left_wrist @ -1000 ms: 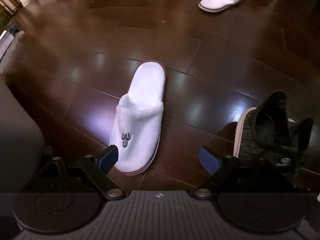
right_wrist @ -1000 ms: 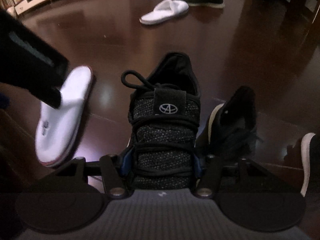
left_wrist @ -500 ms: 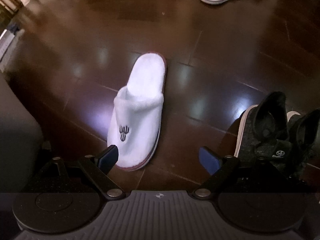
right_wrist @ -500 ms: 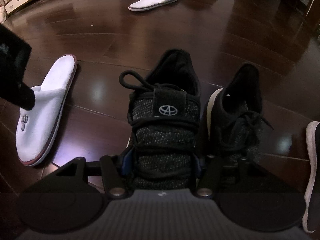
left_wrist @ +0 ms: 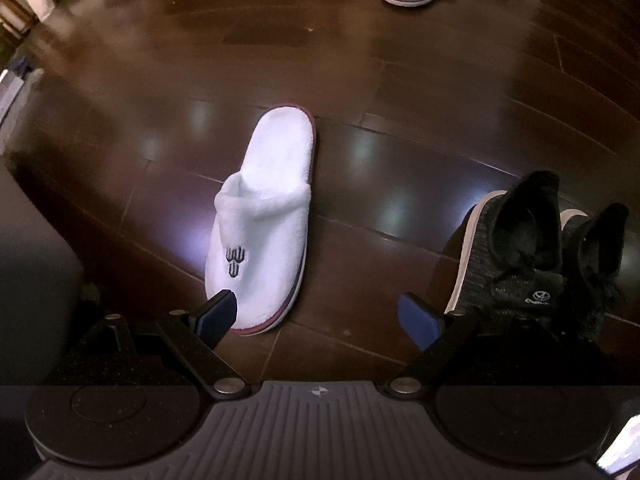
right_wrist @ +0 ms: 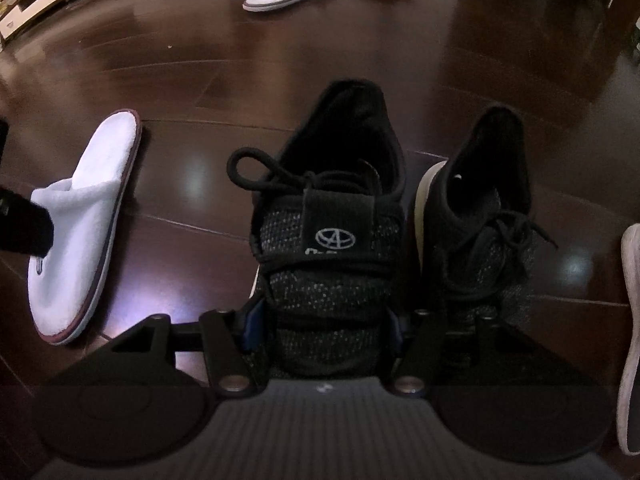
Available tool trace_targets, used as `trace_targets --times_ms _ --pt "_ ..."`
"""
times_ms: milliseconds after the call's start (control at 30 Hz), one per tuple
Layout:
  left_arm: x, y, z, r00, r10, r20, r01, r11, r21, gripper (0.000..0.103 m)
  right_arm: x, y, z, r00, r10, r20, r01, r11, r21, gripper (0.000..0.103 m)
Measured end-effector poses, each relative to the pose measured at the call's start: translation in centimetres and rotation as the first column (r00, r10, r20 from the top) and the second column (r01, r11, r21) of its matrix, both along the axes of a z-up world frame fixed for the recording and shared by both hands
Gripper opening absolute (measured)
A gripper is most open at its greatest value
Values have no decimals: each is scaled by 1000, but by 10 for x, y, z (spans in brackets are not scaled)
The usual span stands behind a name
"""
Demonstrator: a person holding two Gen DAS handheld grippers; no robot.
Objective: Organize scattered shoes
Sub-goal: 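Set the knit logo sneaker beside the row and open the right gripper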
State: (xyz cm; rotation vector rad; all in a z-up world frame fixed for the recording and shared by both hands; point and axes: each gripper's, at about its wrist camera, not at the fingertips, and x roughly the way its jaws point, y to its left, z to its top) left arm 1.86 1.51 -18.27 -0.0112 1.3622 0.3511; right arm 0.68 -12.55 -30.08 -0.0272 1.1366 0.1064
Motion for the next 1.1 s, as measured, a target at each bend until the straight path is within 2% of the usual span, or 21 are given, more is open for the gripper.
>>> trace_targets --times_ms 200,333,600,767,900,1000,1100 --pt "0 -1 -1 1000 1 0 -1 1000 -2 91 -3 -9 24 1000 -16 24 16 1000 6 72" --pt "1 0 3 1000 17 6 -17 1000 -11 91 -5 -15 40 999 -27 40 26 1000 9 86" --pt "1 10 34 995 83 59 -79 994 -71 91 -12 -31 77 995 -56 81 55 998 18 86" --pt "-12 16 84 985 88 150 -69 990 -127 91 -33 -57 129 977 -154 146 146 987 62 86" --pt "-28 16 129 976 20 217 8 991 -131 91 -67 -82 191 938 -281 204 240 949 204 86" --pt "-44 14 165 960 -33 277 72 989 -132 91 -95 -87 225 917 -316 245 249 931 267 86" --pt "-62 16 200 938 -20 345 85 981 -174 91 -128 -84 253 897 -318 306 236 931 277 87"
